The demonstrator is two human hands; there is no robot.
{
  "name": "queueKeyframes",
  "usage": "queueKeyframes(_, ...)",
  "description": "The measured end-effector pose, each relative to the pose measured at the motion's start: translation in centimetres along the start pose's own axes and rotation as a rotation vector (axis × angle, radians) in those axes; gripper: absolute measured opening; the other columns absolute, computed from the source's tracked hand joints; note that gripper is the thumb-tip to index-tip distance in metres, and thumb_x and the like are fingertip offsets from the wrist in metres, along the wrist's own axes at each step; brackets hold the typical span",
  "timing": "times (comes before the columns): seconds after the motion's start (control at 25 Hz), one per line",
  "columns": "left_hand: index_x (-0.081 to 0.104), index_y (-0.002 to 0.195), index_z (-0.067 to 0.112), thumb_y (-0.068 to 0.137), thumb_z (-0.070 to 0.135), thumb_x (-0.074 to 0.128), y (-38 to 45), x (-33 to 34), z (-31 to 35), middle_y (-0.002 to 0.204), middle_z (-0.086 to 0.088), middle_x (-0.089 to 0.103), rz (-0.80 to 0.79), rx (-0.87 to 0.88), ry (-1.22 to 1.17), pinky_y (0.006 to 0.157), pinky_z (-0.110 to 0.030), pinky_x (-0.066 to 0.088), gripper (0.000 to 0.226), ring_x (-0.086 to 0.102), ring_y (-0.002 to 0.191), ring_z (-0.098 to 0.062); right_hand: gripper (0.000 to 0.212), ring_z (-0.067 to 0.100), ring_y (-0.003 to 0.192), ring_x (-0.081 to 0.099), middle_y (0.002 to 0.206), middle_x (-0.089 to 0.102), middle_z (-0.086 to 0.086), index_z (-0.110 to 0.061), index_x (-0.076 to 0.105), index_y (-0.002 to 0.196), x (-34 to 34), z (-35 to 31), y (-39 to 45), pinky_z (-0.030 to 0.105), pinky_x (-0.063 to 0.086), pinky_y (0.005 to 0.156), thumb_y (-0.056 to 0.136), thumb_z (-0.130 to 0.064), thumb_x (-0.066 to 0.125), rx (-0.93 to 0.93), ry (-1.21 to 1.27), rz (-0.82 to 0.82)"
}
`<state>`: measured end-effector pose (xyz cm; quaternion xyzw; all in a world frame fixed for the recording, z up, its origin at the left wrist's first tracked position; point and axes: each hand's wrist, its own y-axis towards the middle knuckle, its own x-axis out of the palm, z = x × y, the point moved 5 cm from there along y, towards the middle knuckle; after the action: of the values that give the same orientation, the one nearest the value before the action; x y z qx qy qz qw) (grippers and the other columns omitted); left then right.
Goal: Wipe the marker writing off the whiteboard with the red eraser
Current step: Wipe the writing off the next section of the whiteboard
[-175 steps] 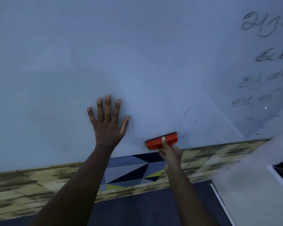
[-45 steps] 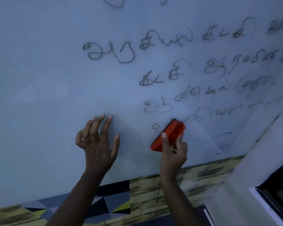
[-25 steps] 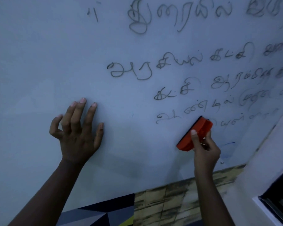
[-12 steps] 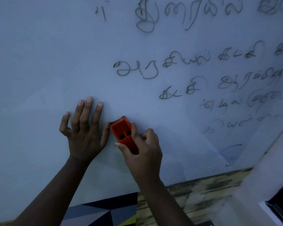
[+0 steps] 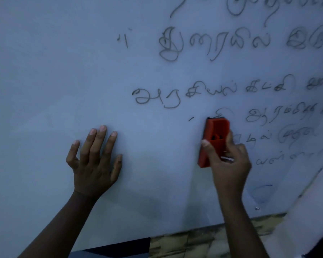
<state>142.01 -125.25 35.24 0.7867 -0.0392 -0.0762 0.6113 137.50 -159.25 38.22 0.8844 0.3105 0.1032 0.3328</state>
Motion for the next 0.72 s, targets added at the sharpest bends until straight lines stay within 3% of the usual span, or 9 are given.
queueKeyframes(0.12, 0.038, 0.164, 0.012, 0.103, 0.037, 0.054, 0.0, 0.0, 0.1, 0.166, -0.013, 0.038, -0.010, -0.003, -0.021, 0.121, -0.051, 0.022, 0.068, 0.025, 0.161, -0.024, 0.073, -0.001, 0.069, 0.058, 0.087, 0.061, 0.006, -0.016, 0.073, 0.125, -2.6, 0.5, 4.4, 0.018, 0.051, 0.066, 0.077, -0.071, 0.075, 0.023, -0.001, 0.021)
queueKeyframes(0.32, 0.036, 0.165, 0.013, 0.103, 0.038, 0.053, 0.3, -0.1, 0.2, 0.166, -0.012, 0.038, -0.026, -0.014, -0.024, 0.122, -0.051, 0.021, 0.068, 0.029, 0.158, -0.026, 0.074, 0.018, 0.078, 0.062, 0.091, 0.056, 0.006, -0.019, 0.068, 0.135, 0.0, -1.9, 2.5, 0.042, 0.059, 0.076, 0.080, -0.068, 0.071, -0.009, -0.079, 0.004)
queueKeyframes(0.52, 0.049, 0.155, 0.008, 0.101, 0.032, 0.058, 1.5, -1.5, 0.9, 0.159, -0.014, 0.043, -0.078, -0.108, -0.103, 0.115, -0.052, 0.026, 0.060, 0.040, 0.146, -0.032, 0.072, 0.016, 0.082, 0.051, 0.092, 0.045, -0.004, -0.027, 0.060, 0.140, 6.5, -7.5, -6.5, 0.034, 0.053, 0.061, 0.081, -0.070, 0.061, -0.362, -0.320, -0.246)
queueKeyframes(0.64, 0.051, 0.151, 0.006, 0.101, 0.029, 0.058, 4.2, -2.3, -0.5, 0.157, -0.017, 0.041, -0.073, -0.142, -0.131, 0.109, -0.054, 0.028, 0.056, 0.042, 0.142, -0.036, 0.072, 0.011, 0.082, 0.045, 0.092, 0.043, -0.008, -0.032, 0.057, 0.142, 7.8, -10.6, -6.0, 0.027, 0.049, 0.059, 0.083, -0.073, 0.057, -0.474, -0.340, -0.267)
queueKeyframes(0.72, 0.045, 0.156, 0.009, 0.103, 0.033, 0.055, 7.0, -2.6, -2.0, 0.164, -0.019, 0.034, -0.043, -0.192, -0.136, 0.117, -0.052, 0.022, 0.059, 0.032, 0.153, -0.038, 0.073, 0.012, 0.082, 0.046, 0.091, 0.042, -0.007, -0.033, 0.055, 0.145, 7.4, -11.9, -3.7, 0.029, 0.049, 0.059, 0.084, -0.073, 0.057, -0.498, -0.333, -0.235)
